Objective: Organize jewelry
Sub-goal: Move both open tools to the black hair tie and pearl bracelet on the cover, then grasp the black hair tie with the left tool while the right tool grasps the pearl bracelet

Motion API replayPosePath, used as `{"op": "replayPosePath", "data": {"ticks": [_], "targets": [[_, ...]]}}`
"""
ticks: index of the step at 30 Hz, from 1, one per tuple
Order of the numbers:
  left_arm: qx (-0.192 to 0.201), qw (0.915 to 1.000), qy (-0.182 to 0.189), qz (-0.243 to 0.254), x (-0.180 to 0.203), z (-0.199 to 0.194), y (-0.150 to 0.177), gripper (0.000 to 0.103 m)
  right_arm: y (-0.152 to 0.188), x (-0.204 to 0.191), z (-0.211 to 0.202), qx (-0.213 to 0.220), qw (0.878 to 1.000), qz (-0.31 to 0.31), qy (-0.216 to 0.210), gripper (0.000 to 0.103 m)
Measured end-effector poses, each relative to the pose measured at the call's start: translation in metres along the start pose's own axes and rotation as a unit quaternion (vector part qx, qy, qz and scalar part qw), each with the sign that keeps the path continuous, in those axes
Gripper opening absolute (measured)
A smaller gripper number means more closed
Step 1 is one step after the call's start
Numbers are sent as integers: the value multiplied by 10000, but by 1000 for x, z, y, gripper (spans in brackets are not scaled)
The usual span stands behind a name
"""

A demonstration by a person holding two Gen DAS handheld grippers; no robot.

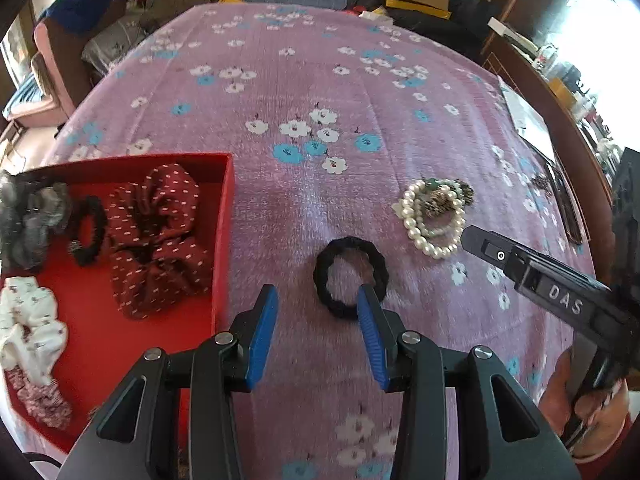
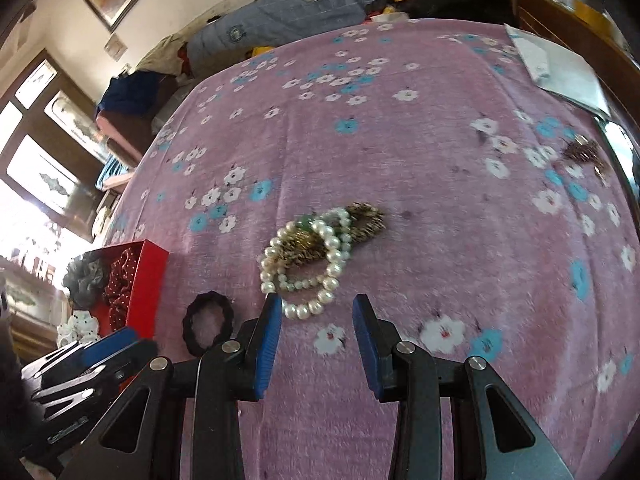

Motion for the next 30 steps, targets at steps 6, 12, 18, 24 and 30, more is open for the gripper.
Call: {"op": "replayPosePath", "data": {"ticks": [6,12,18,24,30], "targets": [[-170,9997,-110,-112,-4,21,-3,39,-4,5,14,-89,9998,-115,162,40],[-148,9996,-237,51,-1,28,-1,39,-3,9,22,-81,9996,-146,249,34],[-141,9992,-295,222,3,28,4,6,4,13,18,-144,9998,59,125,10],[-450,9989,42,130,7,20,28,6,34,29,-14,-154,9990,414,88,10],[-661,9972,258,246,16,9,65,6,88,45,-54,-276,9978,585,133,10]]}}
Point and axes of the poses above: each gripper's, at about its wrist camera, not at the fingertips, and z roughly the way its jaws point, x to its right, y to its underside, the point moved 10 cm from there along z, roughly the way its jaws point, and after that the axes turned 11 degrees about -z, right-handed, at the moved point
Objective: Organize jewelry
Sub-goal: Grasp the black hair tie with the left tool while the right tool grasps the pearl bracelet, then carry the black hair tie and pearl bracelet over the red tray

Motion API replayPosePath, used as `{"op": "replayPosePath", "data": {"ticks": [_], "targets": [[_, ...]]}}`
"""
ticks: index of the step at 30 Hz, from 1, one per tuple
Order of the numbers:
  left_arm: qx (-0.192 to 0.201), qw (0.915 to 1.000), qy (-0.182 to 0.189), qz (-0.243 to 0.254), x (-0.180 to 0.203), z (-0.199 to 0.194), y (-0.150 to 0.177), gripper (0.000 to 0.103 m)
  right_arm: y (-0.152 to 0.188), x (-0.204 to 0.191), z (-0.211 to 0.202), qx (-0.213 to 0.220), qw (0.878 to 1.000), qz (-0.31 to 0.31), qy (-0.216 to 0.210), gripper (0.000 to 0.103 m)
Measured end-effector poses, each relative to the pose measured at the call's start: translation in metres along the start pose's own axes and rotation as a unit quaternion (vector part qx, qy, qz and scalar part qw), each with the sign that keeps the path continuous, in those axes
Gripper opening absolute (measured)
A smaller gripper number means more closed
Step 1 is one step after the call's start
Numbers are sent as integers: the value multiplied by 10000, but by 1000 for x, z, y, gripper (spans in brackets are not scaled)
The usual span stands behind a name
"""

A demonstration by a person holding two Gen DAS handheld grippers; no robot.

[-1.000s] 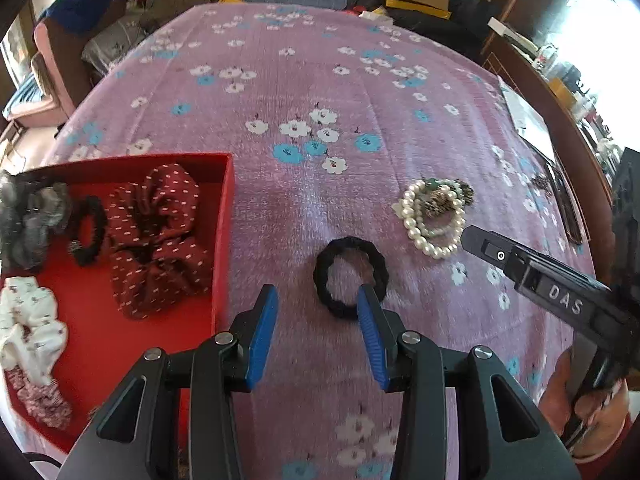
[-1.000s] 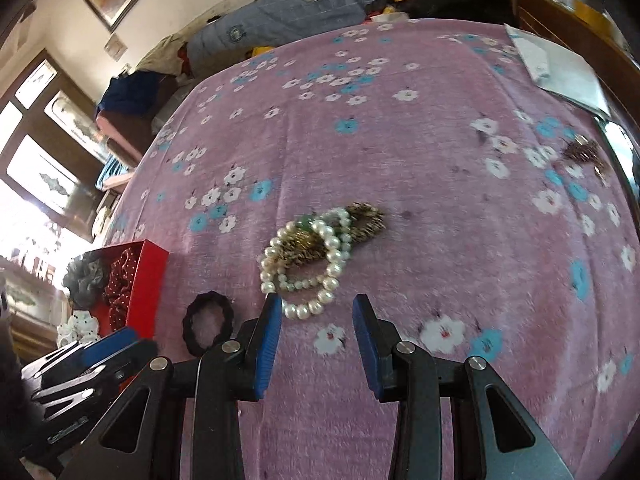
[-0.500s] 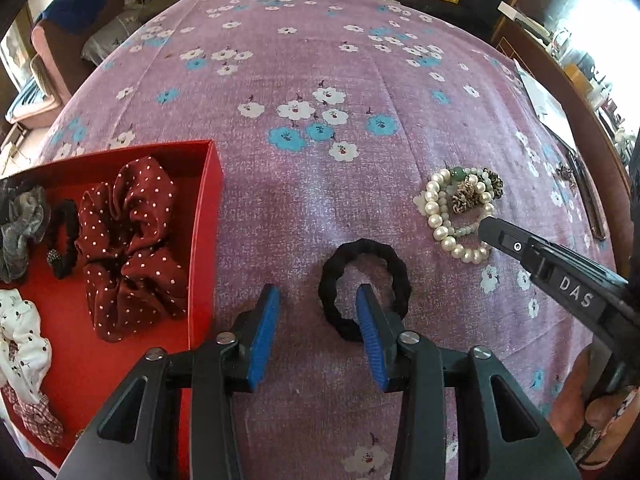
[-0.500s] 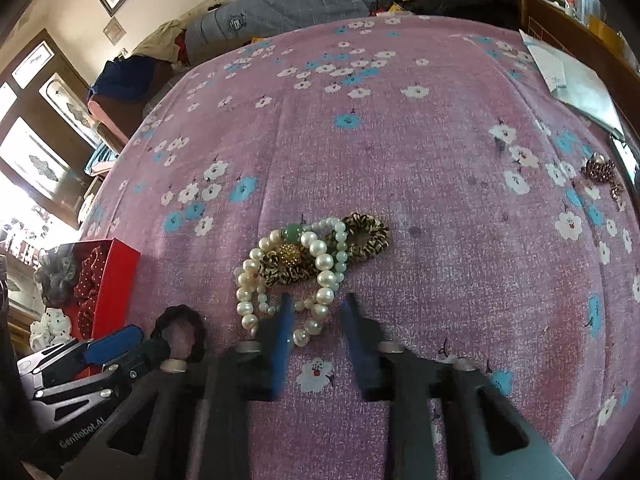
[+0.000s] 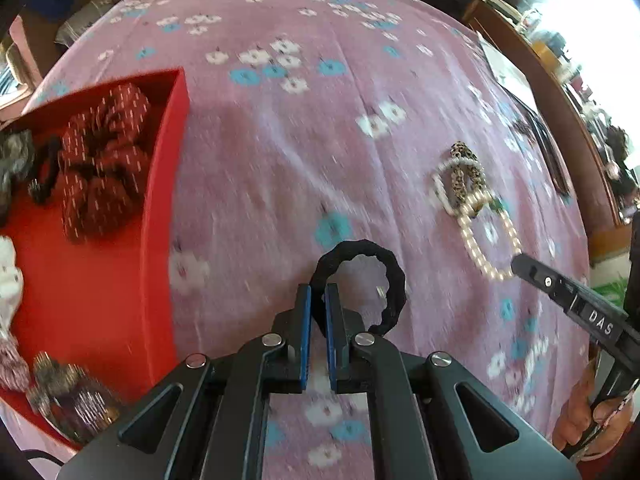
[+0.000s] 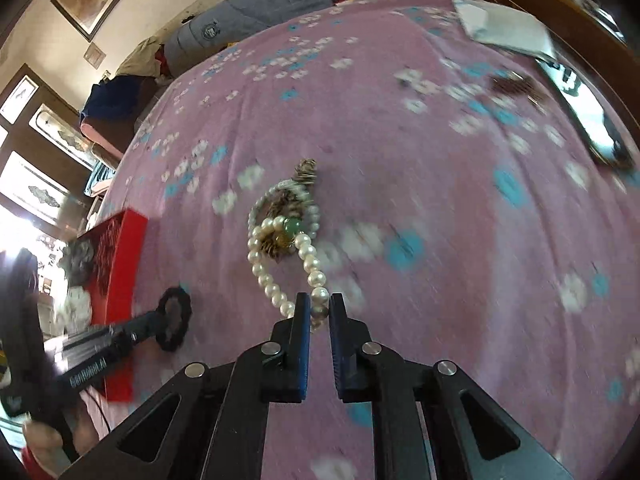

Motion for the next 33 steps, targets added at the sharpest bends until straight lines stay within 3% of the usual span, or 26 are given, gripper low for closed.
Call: {"op": "replayPosePath", "data": {"ticks": [4,12,23,33], "targets": [[-12,10000,10,89,4,-6,18,6,35,22,-19,-109,9995,272,94,10],[-39,9998,-54,176,8,-4,36,6,70,50,-35,-109,9976,646,213,10],[156,9996,-104,232,10,-4,35,7,72,54,-33,111,9970,730,224,11],[280,9992,-164,220,10,-5,36,7,64,49,-29,224,9968,545,537,11]]}}
Point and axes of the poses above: each gripper's, at about its wrist camera, not at the fingertips, and z roughly the way its jaws point, x to its right, y to its underside, the point moved 10 cm from there along z, roughly the way its jaws point, and after that the axes turned 11 degrees about -z, right-handed, at the moved point
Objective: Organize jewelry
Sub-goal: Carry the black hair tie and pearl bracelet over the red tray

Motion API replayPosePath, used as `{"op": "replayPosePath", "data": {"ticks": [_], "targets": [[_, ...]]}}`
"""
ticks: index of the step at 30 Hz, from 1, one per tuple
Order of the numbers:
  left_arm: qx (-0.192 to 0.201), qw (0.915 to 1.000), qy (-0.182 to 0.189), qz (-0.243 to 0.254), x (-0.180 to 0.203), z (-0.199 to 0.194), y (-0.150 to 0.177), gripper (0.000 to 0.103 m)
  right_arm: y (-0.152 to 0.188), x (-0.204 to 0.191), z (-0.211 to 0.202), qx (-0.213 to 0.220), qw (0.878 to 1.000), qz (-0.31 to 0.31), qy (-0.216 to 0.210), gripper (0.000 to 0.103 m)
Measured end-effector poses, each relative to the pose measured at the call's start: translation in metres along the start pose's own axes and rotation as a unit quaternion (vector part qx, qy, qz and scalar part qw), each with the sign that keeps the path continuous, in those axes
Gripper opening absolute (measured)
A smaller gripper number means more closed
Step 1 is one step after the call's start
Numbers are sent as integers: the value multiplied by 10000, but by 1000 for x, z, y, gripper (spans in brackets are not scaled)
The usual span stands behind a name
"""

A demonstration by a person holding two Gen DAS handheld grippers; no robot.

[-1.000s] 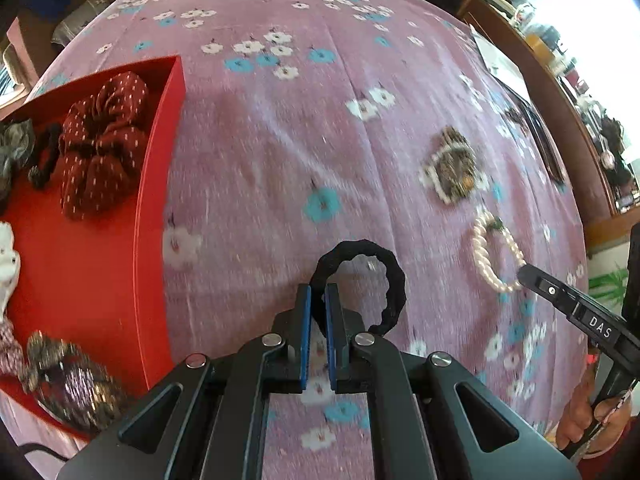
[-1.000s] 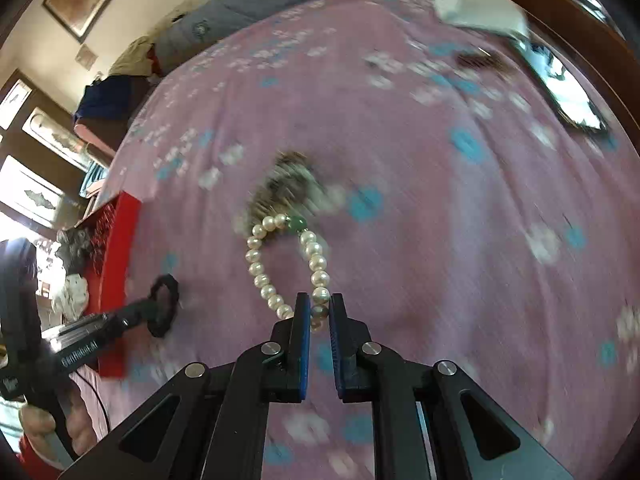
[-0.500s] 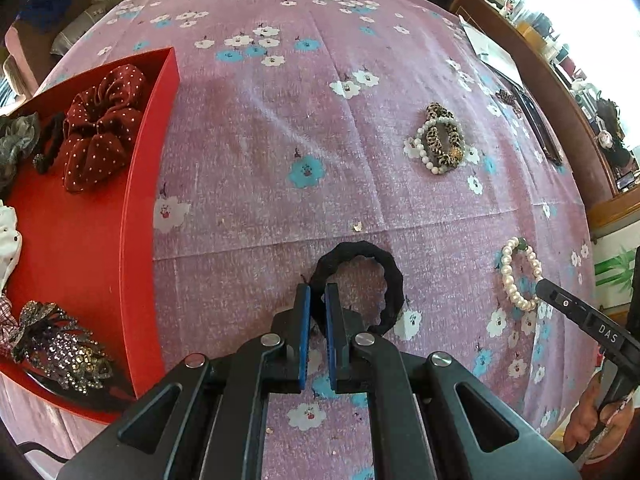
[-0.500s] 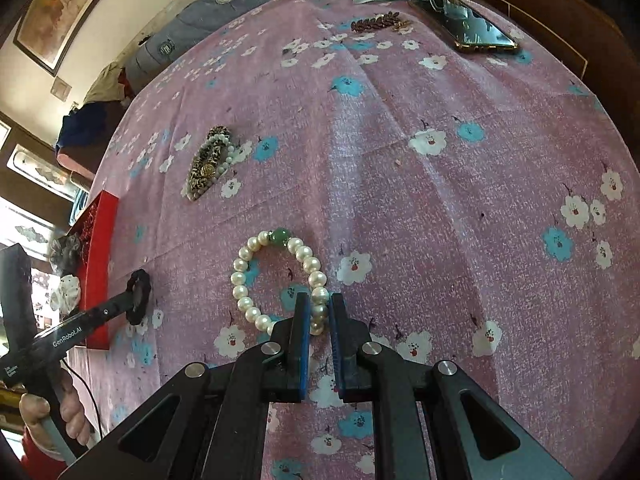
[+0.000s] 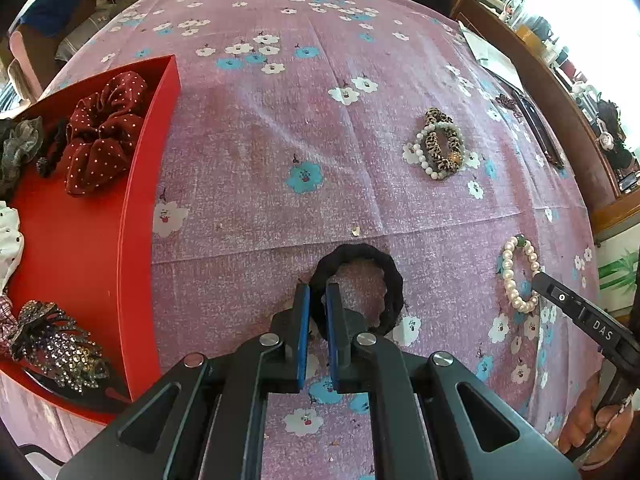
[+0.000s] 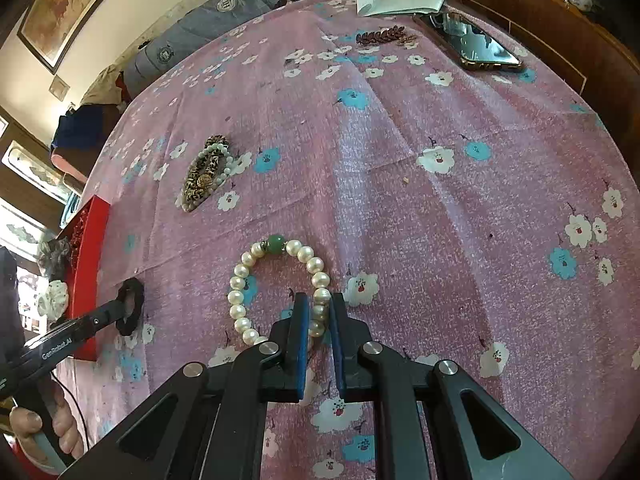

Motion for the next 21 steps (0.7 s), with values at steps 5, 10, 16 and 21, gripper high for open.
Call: {"op": "replayPosePath", "data": {"ticks": [5,10,16,21], "targets": [[-75,10000,32,-56,3,-4,-1,7,-4,-4,-6,72,10000,-6,-15,10],[66,9993,361,-103,10,-30,-10,7,-17,-14,-25,332,9994,-45,-63,10],[217,9944,1012,-214,15,-71,-19,7,-30,-26,-45,559,9982,-38,-191,10],[427,9937,1013,-193,10,-95,-26,7,-38,-42,-59,715,9969,-186,-260,10]]}}
Point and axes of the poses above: each gripper's, at about its wrist camera, not at the fingertips, and z roughly the way its jaws point, x to its right, y to its underside, the point moved 10 cm from there along z, roughly the way its jaws point, and after that the axes turned 11 degrees about -z, right-handed, at the moved point
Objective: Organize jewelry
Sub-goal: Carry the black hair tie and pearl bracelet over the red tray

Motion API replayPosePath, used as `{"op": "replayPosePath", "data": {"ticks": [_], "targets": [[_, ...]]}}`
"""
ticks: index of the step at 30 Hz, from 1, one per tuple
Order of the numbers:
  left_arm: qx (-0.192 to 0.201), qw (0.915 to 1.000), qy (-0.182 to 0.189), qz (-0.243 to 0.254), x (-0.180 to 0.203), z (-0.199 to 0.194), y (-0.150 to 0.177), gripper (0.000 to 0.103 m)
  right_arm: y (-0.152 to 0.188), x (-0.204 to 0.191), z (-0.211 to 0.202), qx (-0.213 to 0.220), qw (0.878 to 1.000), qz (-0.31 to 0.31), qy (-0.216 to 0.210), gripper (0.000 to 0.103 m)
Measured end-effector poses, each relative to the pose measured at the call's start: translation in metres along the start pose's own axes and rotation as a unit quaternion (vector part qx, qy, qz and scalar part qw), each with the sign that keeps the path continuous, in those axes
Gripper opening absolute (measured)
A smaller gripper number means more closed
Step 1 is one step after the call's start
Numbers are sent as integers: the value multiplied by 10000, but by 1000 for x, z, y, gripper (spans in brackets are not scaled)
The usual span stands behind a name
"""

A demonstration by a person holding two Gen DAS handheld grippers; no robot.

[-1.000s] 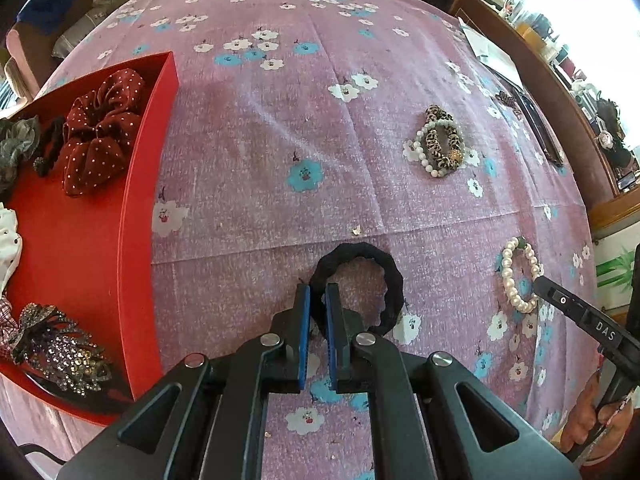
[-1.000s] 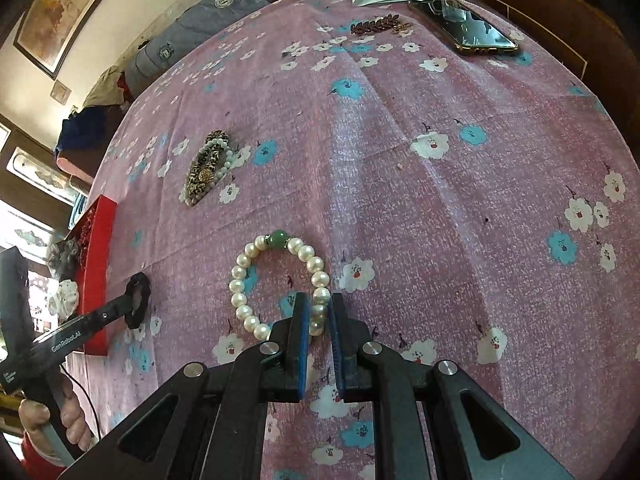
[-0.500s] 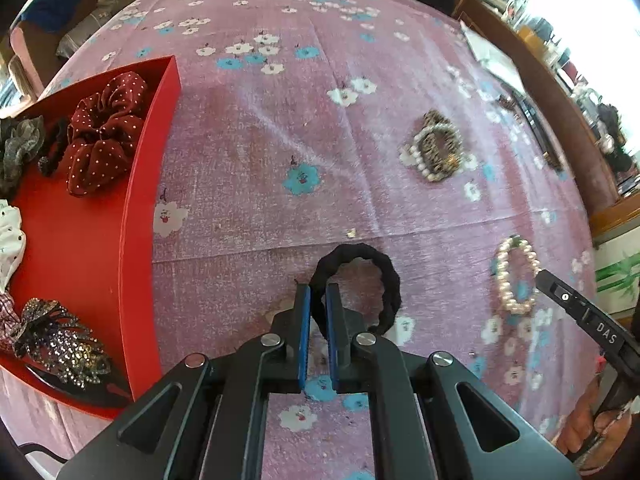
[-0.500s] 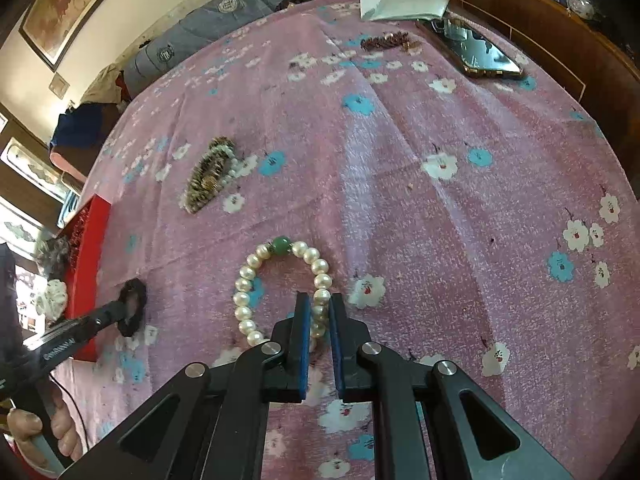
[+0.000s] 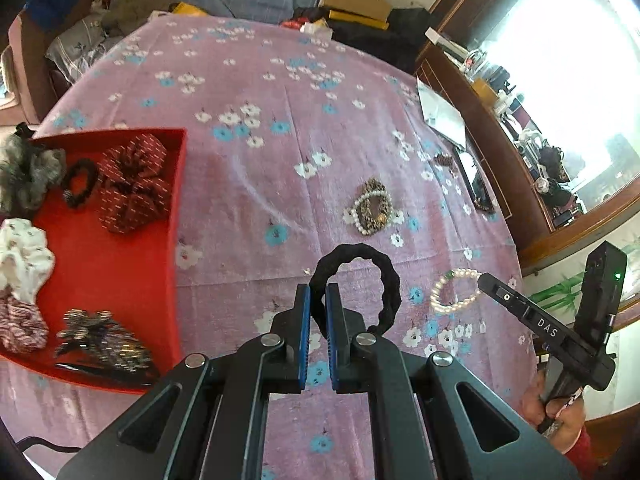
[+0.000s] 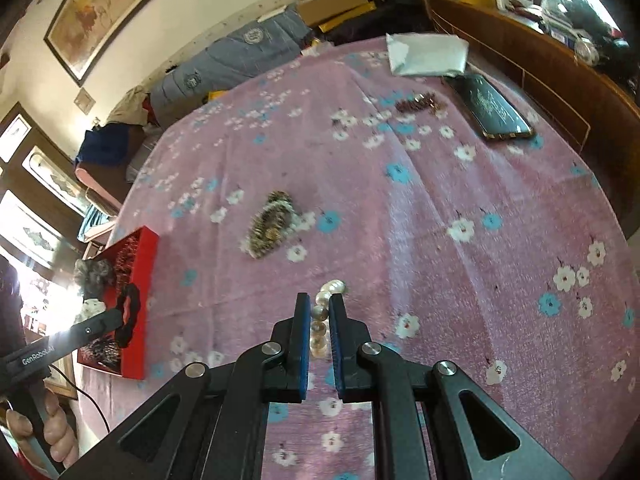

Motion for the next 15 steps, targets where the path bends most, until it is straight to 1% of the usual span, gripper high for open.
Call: {"op": "replayPosePath", "data": {"ticks": [5,15], "targets": [[147,9997,-194,44,-10,-10,-6,7,-6,-12,-4,53,9999,-36,-82,10],[154,9992,-213,-313,-42,-22,-3,7,-15,-38,-4,48,9997,-179,-178,10]]}}
Point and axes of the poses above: each gripper's, at about its wrist camera, not at the fingertips, and z roughly the way its jaws point, x to its right, y to its underside, the point moved 10 cm from there along z, roughly the way its jaws point, and after that the axes turned 11 degrees about -z, right-handed, at the moved point
